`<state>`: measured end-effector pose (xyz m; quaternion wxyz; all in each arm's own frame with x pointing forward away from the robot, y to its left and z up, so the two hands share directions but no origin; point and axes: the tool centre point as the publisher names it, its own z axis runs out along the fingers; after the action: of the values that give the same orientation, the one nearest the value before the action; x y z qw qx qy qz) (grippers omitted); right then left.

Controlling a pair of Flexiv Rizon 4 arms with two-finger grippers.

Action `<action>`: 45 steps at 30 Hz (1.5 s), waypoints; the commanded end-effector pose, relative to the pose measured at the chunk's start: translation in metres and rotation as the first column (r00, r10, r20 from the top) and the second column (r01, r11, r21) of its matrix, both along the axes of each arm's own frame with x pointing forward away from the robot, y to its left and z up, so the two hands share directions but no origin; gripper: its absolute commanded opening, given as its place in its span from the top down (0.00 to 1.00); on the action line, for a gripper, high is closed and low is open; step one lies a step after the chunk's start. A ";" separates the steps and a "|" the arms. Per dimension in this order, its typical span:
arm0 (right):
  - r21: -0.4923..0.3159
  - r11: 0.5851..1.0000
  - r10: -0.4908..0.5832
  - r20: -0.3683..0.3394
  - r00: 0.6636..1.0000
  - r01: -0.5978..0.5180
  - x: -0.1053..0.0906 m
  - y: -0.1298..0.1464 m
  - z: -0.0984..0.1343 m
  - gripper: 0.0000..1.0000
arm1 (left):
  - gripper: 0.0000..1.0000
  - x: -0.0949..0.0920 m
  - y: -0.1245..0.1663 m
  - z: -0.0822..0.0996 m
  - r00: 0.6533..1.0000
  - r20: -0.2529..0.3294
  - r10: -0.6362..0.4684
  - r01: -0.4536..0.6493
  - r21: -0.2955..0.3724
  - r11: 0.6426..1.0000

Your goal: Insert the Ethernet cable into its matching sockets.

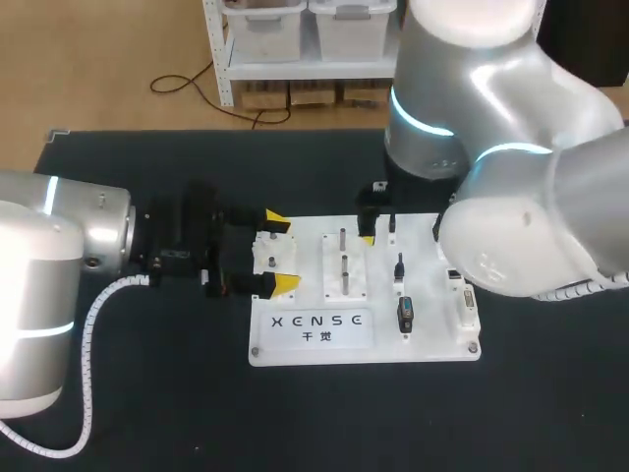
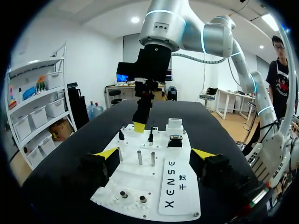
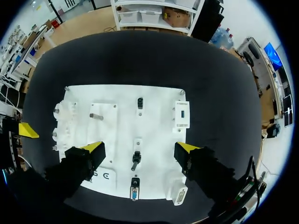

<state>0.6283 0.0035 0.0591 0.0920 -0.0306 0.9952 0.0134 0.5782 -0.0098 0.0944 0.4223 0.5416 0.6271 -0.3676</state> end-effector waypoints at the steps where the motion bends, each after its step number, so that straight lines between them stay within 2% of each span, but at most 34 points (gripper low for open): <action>1: -0.006 1.000 0.000 -0.019 1.000 0.000 0.003 0.004 -0.010 0.00 | 0.00 -0.001 0.000 -0.002 1.000 0.005 0.004 -0.004 -0.006 1.000; 10: -0.015 1.000 0.002 -0.062 0.998 -0.003 -0.005 0.008 -0.022 0.02 | 0.00 -0.001 0.000 -0.002 1.000 0.005 0.004 -0.004 -0.006 1.000; 11: -0.017 1.000 0.004 -0.067 0.998 -0.005 -0.006 0.008 -0.023 0.10 | 0.00 -0.001 0.000 -0.002 1.000 0.005 0.004 -0.004 -0.006 1.000; 13: -0.016 1.000 0.007 -0.072 0.997 -0.008 -0.007 0.008 -0.025 0.17 | 0.00 -0.001 0.000 -0.002 1.000 0.005 0.004 -0.004 -0.006 1.000; 17: -0.022 1.000 0.013 -0.086 0.996 -0.015 -0.009 0.009 -0.027 0.43 | 0.00 -0.001 0.000 -0.002 1.000 0.005 0.004 -0.004 -0.006 1.000; 21: -0.025 0.999 0.018 -0.095 0.995 -0.020 -0.011 0.009 -0.028 0.44 | 0.00 -0.001 0.000 -0.002 1.000 0.005 0.004 -0.004 -0.006 1.000; 25: -0.026 0.999 0.020 -0.107 0.994 -0.023 -0.013 0.009 -0.031 0.50 | 0.00 -0.001 0.000 -0.002 1.000 0.005 0.004 -0.004 -0.006 1.000; 32: -0.027 0.999 0.023 -0.123 0.992 -0.026 -0.016 0.008 -0.036 0.47 | 0.00 -0.001 0.000 -0.002 1.000 0.005 0.004 -0.004 -0.006 1.000; 45: -0.042 0.999 0.021 -0.144 0.989 -0.027 -0.020 0.006 -0.038 0.57 | 0.00 -0.001 0.000 -0.002 1.000 0.005 0.004 -0.004 -0.006 1.000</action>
<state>0.6067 0.0093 0.0220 0.0209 -0.0434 0.9988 -0.0046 0.5781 -0.0092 0.0949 0.4213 0.5421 0.6272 -0.3678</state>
